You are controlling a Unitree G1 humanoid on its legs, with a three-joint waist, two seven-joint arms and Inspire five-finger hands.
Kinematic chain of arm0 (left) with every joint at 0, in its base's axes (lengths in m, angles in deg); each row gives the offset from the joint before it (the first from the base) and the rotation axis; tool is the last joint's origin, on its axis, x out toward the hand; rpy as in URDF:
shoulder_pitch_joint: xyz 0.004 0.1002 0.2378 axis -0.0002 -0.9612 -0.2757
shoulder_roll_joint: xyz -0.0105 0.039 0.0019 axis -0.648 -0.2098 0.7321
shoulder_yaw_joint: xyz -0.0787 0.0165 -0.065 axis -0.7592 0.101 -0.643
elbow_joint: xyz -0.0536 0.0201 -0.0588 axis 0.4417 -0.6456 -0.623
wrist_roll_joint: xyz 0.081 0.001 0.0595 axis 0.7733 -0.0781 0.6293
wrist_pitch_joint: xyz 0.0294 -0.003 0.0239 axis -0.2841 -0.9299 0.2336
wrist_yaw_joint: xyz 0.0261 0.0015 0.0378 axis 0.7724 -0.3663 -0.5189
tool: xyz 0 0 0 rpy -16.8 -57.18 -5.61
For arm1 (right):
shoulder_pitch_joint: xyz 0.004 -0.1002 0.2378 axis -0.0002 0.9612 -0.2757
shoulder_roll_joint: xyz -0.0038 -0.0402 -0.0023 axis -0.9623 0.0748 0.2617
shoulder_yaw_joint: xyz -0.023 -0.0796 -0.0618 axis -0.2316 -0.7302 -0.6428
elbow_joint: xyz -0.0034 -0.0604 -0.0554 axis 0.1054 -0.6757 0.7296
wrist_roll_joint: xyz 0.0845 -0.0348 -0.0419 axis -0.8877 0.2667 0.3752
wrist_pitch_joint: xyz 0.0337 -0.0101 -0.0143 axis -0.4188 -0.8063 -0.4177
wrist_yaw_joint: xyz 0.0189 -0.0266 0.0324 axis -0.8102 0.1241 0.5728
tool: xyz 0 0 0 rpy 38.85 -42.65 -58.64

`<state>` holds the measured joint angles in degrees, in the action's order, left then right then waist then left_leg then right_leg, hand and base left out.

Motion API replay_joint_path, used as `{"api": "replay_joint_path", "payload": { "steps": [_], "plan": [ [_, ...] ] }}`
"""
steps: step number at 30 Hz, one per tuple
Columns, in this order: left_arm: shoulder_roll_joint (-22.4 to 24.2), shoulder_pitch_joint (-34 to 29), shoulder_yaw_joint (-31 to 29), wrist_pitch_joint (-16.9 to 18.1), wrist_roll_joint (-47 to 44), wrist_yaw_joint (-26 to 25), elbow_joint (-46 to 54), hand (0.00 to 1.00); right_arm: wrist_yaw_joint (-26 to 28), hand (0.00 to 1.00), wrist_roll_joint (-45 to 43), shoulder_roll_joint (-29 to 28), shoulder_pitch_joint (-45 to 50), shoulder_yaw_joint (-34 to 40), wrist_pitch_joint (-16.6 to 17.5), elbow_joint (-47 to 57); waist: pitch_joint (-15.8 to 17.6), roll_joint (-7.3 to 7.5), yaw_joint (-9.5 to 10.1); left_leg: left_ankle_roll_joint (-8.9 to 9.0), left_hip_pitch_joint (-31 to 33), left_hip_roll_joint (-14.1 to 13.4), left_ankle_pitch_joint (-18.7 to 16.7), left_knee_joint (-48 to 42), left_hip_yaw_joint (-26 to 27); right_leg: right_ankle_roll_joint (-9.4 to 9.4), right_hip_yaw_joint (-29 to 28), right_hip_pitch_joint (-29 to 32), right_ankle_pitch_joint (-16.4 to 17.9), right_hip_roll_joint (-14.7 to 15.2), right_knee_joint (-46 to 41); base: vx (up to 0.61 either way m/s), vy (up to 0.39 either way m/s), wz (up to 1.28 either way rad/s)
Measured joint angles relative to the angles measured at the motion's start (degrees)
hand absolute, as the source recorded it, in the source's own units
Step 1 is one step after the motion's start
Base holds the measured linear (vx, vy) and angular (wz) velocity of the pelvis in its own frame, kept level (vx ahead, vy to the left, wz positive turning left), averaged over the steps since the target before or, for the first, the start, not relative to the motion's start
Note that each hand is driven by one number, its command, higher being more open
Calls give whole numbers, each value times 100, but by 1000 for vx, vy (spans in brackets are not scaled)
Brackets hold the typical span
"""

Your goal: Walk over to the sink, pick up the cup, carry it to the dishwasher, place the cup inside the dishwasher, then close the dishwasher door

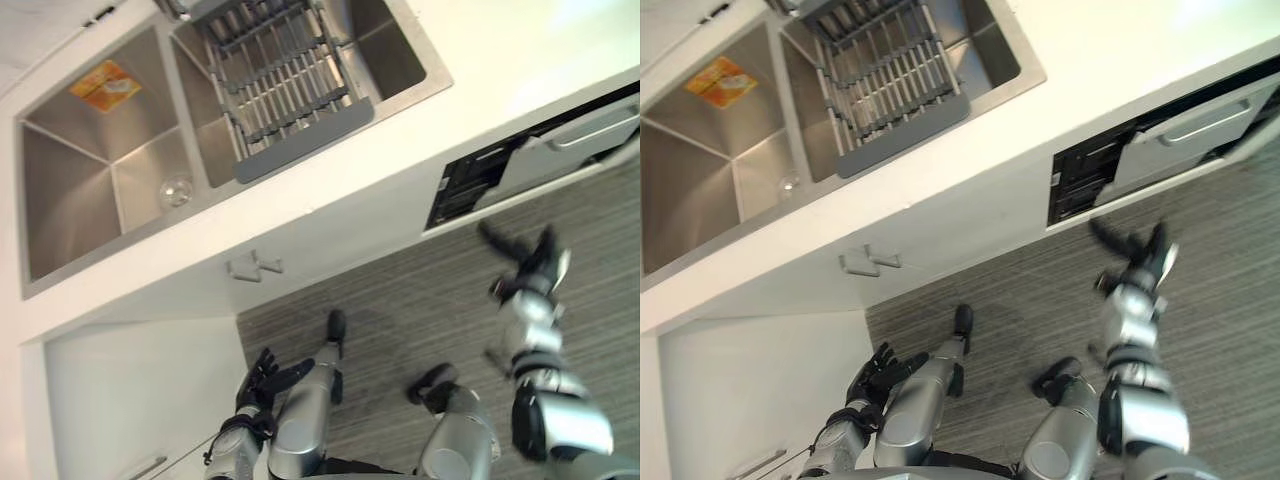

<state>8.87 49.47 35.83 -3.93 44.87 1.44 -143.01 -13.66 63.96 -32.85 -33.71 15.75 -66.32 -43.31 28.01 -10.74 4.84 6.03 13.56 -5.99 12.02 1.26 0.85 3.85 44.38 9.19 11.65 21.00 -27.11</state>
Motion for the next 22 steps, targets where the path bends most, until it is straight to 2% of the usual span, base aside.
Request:
{"api": "replay_joint_path", "payload": {
  "steps": [3, 4, 5, 7, 8, 9, 10, 11, 13, 14, 15, 16, 17, 19, 20, 21, 22],
  "plan": [
    [-159, -26, -101, 141, 9, 145, -213, 100, 38, 100, 355, -494, 842, 380, 37, -820, -59, 232, -139, -2, -160, -18, -130, 0, 116, 68, 4, -249, -132, -129, 335, 93, -41, -10],
    [-238, -26, -160, 178, 6, 210, -277, 100, 72, 100, 294, -637, 1042, 561, 72, -906, -104, 374, -185, -24, -200, -3, -179, -4, 140, 101, -5, -308, -176, -158, 441, 71, -12, -12],
    [-275, -13, -177, 189, 0, 241, -343, 100, 92, 100, 313, -664, 1110, 594, 91, -933, -130, 457, -189, -35, -223, 29, -197, -1, 142, 109, -6, -334, -186, -155, 461, 45, 2, 3],
    [-367, 3, -248, 179, 0, 314, -401, 100, 111, 100, 337, -759, 1376, 632, 190, -918, -308, 804, -157, -106, -390, 152, -259, 65, 79, 114, 86, -534, -188, -31, 435, 38, 16, 24],
    [-377, 3, -262, 170, 4, 313, -412, 100, 111, 100, 341, -775, 1419, 631, 198, -895, -350, 877, -152, -146, -449, 206, -318, 94, 47, 113, 113, -613, -188, 29, 385, 25, 27, 42],
    [-395, -7, -266, 141, 28, 303, -424, 100, 114, 100, 337, -783, 1518, 624, 207, -815, -446, 991, -154, -197, -592, 311, -407, 181, 11, 23, 105, -720, -175, 176, 165, 25, 68, 56],
    [-378, -26, -265, 104, 143, 255, -436, 100, 119, 100, 338, -785, 1538, 619, 193, -756, -532, 1029, -156, -215, -765, 361, -419, 310, -11, -394, -83, -744, -263, 295, -158, 29, 80, 62],
    [-365, -44, -265, 90, 181, 225, -435, 100, 126, 100, 339, -789, 1531, 603, 184, -712, -559, 1019, -161, -231, -858, 357, -428, 379, -9, -603, -290, -726, -369, 318, -322, 82, 103, 78],
    [-356, -62, -257, -42, 296, 46, -406, 100, 229, 100, 375, -868, 1614, 417, 104, -480, -689, 1125, -152, -446, -1021, 450, -473, 107, -130, -1110, -1392, -647, -771, 333, -1021, 112, 80, 93],
    [-341, -74, -260, -78, 353, -50, -416, 100, 278, 100, 388, -899, 1622, 334, 59, -450, -748, 1110, -163, -472, -1063, 426, -491, 92, -257, -744, -1640, -627, -561, 216, -965, 104, -35, 93],
    [-392, -115, -277, -166, 474, -200, -424, 100, 356, 100, 407, -988, 1628, 106, -40, -316, -905, 1075, -166, -490, -1055, 303, -495, 155, -535, -323, -1989, -640, -144, -356, -391, 72, -95, 73],
    [-413, -115, -299, -216, 520, -250, -434, 100, 374, 100, 440, -1032, 1629, -29, -57, -218, -947, 1070, -173, -493, -1062, 261, -493, 196, -631, -275, -2114, -637, -49, -648, -57, 78, -228, 94],
    [-433, -120, -427, -431, 661, -375, -475, 100, 413, 100, 605, -1141, 1629, -279, -64, -28, -985, 1130, -177, -495, -1115, 236, -491, 272, -868, -256, -2419, -580, -47, -1251, 777, 39, -157, 75],
    [-444, -119, -516, -496, 756, -414, -473, 100, 424, 100, 654, -1196, 1638, -276, -53, 51, -1028, 1222, -172, -482, -1108, 321, -504, 267, -946, -244, -2629, -511, -47, -1422, 1248, 30, -154, 80],
    [-517, -118, -607, -512, 883, -418, -490, 100, 429, 100, 743, -1253, 1673, -227, -46, 37, -1048, 1348, -257, -467, -1074, 503, -516, 135, -887, -79, -2840, -582, -277, -1430, 1396, 82, -147, 126],
    [-465, -127, -727, -531, 932, -397, -484, 100, 423, 100, 765, -1297, 1803, -27, -36, 22, -1078, 1381, -296, -421, -915, 495, -784, -404, -474, 5, -2734, -642, -209, -1350, 1205, 108, -97, 118],
    [-435, -166, -875, -522, 955, -401, -435, 100, 413, 100, 765, -1338, 1869, 28, -34, 21, -1097, 1350, -197, -374, -939, 490, -919, -587, -488, 3, -2709, -748, -99, -1342, 1112, 95, -51, 64]
  ]
}}
